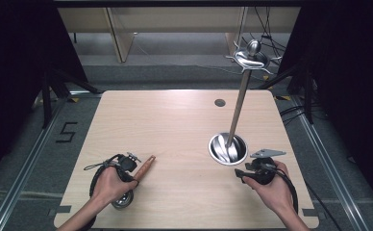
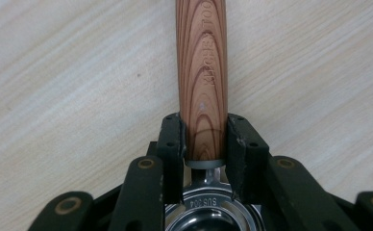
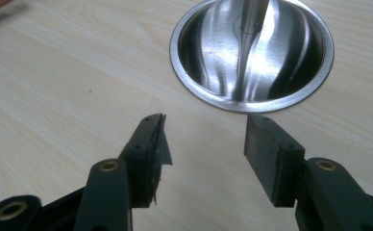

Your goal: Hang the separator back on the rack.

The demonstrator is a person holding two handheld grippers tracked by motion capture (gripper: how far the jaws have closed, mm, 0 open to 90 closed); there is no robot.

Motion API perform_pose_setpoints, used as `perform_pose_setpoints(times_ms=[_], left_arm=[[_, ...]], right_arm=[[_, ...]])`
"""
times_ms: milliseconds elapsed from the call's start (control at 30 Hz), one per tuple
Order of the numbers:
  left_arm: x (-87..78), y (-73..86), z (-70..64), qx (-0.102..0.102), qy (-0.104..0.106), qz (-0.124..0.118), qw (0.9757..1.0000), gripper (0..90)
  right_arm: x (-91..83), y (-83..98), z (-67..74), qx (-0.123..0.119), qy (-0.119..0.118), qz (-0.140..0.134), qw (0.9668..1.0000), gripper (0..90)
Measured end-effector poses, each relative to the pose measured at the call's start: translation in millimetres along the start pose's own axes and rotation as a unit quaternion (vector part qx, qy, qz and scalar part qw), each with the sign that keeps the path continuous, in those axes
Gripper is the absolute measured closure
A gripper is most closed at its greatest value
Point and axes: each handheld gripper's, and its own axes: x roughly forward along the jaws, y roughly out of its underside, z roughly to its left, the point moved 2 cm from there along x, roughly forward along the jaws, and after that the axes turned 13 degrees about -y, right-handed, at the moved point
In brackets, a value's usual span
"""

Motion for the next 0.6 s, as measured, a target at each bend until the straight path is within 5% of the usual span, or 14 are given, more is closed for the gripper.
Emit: perform_pose_setpoints(times_ms=[167,333,433,467,500,600], left_arm=[[-7.6,-1.2,0.7,-0.009,0.005,-0.042,0.9991,69.2],[-18.4,-2.0,2.7,-0.011,0.015,-0.105,0.9943,69.1],[-24.4,-3.8,2.3,-0.027,0.016,-0.155,0.9874,69.1],[-29.7,-6.2,0.7,-0.035,0.024,-0.185,0.9818,69.1],[-29.7,-6.2,0.7,-0.035,0.024,-0.185,0.9818,69.1],[-38.3,-8.3,2.9,-0.014,0.021,-0.216,0.9761,69.1]], right_arm=[[-0.3,-0.8,-0.5,-0.007,0.000,-0.005,1.0000,49.4],[-1.7,-2.1,-0.1,-0.014,0.002,-0.015,0.9998,49.4],[-2.3,-3.2,1.1,-0.012,-0.001,-0.022,0.9997,49.4],[-3.2,-5.3,2.0,-0.023,-0.004,-0.039,0.9989,49.4],[-3.0,-6.6,1.5,-0.035,-0.009,-0.049,0.9981,49.4],[-3.9,-8.1,5.2,-0.034,-0.015,-0.064,0.9972,49.3]])
